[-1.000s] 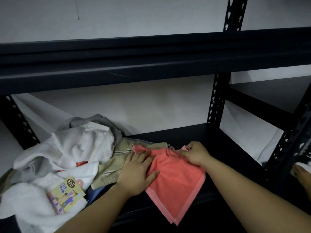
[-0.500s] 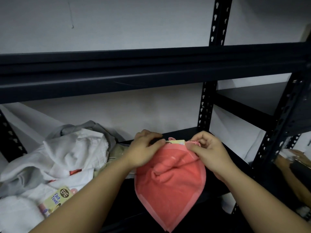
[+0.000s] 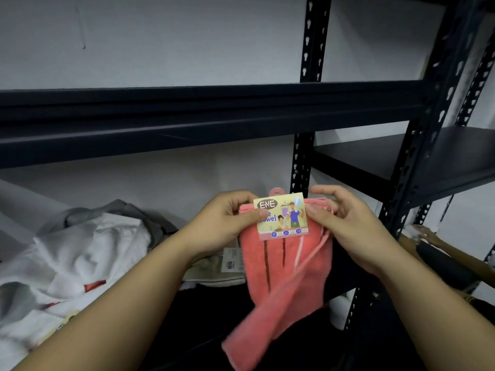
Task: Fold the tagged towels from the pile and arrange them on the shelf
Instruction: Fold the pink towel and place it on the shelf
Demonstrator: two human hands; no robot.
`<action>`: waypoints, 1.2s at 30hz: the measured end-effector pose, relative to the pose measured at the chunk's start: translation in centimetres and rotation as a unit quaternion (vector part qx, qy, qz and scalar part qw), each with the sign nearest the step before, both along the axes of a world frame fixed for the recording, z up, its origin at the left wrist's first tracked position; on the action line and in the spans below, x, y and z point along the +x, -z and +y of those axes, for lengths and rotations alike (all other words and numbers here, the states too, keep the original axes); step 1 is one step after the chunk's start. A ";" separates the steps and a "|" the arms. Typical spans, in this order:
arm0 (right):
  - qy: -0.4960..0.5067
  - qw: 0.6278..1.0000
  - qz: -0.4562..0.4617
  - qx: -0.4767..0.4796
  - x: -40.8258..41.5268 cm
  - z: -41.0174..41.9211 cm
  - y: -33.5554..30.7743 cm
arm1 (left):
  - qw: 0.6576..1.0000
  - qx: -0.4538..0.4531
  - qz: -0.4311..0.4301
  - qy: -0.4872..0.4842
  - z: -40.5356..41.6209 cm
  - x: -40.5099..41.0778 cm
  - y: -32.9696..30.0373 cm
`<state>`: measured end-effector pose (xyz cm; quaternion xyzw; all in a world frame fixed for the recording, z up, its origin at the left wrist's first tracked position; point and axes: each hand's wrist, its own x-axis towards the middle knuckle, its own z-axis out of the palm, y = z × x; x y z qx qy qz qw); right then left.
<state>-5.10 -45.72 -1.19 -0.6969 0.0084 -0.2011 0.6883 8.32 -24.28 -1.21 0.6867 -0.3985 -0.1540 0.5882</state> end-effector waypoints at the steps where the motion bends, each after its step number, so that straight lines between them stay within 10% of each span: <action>1: -0.022 0.999 0.012 -0.020 -0.3 -0.1 -0.2 | 1.000 -0.007 -0.008 -0.007 0.0 -0.2 -0.3; 13: -0.071 0.988 -0.009 -0.139 -0.8 -1.1 -0.6 | 0.999 -0.028 -0.033 0.011 1.6 -0.3 -1.8; 26: -0.052 0.998 0.039 0.010 3.6 -1.8 3.0 | 0.987 0.101 -0.060 0.112 1.1 0.0 -2.7; 36: 0.030 0.996 0.062 -0.051 5.2 -1.2 3.5 | 0.941 0.122 -0.313 -0.048 -0.9 0.1 -3.8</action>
